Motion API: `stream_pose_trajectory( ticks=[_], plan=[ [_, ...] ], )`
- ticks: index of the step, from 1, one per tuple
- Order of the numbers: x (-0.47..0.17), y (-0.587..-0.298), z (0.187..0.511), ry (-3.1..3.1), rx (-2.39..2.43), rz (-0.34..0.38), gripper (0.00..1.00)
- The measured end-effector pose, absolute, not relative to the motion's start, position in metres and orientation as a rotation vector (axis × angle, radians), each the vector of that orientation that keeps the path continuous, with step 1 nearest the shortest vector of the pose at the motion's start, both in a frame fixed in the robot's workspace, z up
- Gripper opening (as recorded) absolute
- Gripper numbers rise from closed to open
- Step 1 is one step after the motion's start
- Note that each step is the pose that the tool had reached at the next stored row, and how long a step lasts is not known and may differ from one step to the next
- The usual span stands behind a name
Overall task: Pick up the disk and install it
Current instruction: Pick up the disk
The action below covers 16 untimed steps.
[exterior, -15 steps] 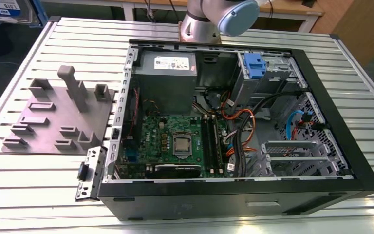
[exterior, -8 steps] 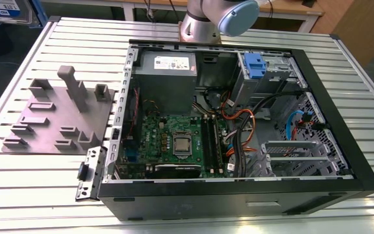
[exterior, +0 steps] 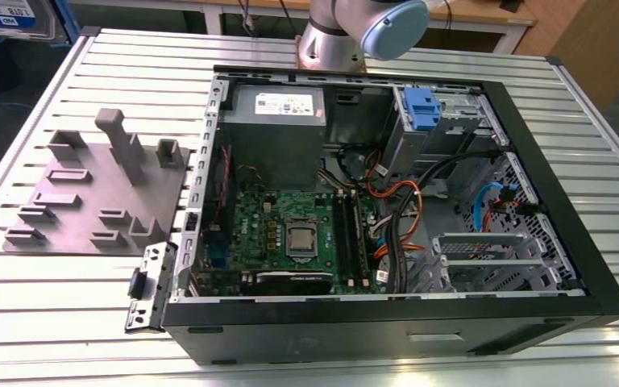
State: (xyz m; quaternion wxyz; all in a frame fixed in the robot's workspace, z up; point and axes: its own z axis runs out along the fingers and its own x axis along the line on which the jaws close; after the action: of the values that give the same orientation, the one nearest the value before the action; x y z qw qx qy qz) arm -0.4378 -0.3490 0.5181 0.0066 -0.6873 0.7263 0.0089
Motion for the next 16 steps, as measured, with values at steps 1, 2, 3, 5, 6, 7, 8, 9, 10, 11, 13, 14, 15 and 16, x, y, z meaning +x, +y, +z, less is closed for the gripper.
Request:
stream_pose_trajectory(
  ticks=[1,2,3,5,6,7,8,9,10,11,13,14,15,16],
  plan=[
    [-0.4377,-0.349,0.5181,2.272,-2.15,0.028,0.36],
    [-0.4377,-0.349,0.5181,2.272,-2.15,0.028,0.36],
    [-0.4376,-0.349,0.5181,2.272,-2.15,0.028,0.36],
    [-0.4374,-0.349,0.5181,2.272,-2.15,0.028,0.36],
    [-0.4372,-0.349,0.5181,2.272,-2.15,0.028,0.36],
    [-0.4368,-0.349,0.5181,2.272,-2.15,0.028,0.36],
    [-0.4365,-0.349,0.5181,2.272,-2.15,0.028,0.36],
    [-0.4362,-0.349,0.518,2.272,-2.15,0.028,0.36],
    [-0.4359,-0.349,0.518,2.272,-2.15,0.028,0.36],
    [-0.4348,-0.349,0.5181,2.272,-2.15,0.028,0.36],
    [-0.4338,-0.349,0.5181,2.272,-2.15,0.028,0.36],
    [-0.4335,-0.349,0.518,2.272,-2.15,0.028,0.36],
    [-0.4332,-0.349,0.518,2.272,-2.15,0.028,0.36],
    [-0.4324,-0.349,0.5181,2.272,-2.15,0.028,0.36]
  ],
)
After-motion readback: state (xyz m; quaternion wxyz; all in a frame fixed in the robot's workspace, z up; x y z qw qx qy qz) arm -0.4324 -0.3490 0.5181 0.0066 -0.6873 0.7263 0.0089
